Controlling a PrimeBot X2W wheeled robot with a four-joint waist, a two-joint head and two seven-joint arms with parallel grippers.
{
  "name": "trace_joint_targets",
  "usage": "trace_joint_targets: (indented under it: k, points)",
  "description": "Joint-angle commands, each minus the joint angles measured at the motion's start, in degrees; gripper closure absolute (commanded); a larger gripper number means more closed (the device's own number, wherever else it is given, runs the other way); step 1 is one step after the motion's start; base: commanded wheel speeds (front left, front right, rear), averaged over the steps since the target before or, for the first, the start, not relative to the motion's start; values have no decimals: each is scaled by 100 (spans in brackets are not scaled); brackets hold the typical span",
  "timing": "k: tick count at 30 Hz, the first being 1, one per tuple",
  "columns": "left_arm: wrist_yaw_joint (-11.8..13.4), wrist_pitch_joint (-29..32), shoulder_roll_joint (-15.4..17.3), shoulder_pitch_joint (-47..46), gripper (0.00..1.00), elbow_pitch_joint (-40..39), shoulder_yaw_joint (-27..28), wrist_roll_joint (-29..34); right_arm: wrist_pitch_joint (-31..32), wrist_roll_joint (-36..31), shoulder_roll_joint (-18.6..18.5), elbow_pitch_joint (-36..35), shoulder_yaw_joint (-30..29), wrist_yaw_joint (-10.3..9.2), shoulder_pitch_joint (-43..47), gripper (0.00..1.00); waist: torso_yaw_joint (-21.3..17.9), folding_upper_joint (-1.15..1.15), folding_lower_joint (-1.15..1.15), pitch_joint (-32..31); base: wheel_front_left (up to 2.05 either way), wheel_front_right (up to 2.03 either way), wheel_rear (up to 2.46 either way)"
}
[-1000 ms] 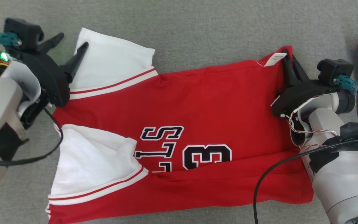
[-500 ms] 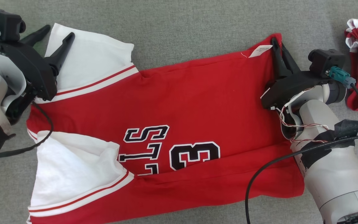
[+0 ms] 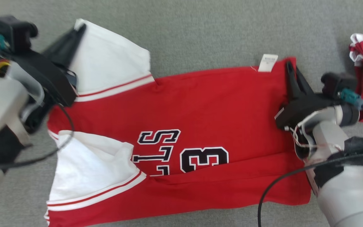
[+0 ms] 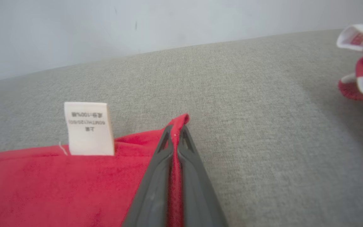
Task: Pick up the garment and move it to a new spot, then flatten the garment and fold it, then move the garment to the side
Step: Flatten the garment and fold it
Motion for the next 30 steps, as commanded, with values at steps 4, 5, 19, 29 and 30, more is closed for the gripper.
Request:
trace_joint_targets:
  k: [4,5,19,29,30]
  points:
    - [3,-192,238,422,100,-565,17,-235,9,107,-124,-70,75,-8,511,100,310,0,0,-580,0,0,0]
    - [3,-212,293,508,100,-675,70,-228,9,132,-157,-100,87,-8,593,100,350,0,0,-664,0,0,0]
    - [3,-218,262,3035,100,-2296,2154,1020,6,256,-571,-696,-45,-8,1318,100,801,0,0,-1519,0,0,0]
    - [2,-219,-57,4797,100,-2939,2930,1339,6,522,-809,-1013,212,-8,1726,100,923,0,0,-1878,0,0,0]
    - [2,-218,-100,4948,100,-2970,2981,1364,6,584,-852,-1021,267,-8,1792,100,939,0,0,-1904,0,0,0]
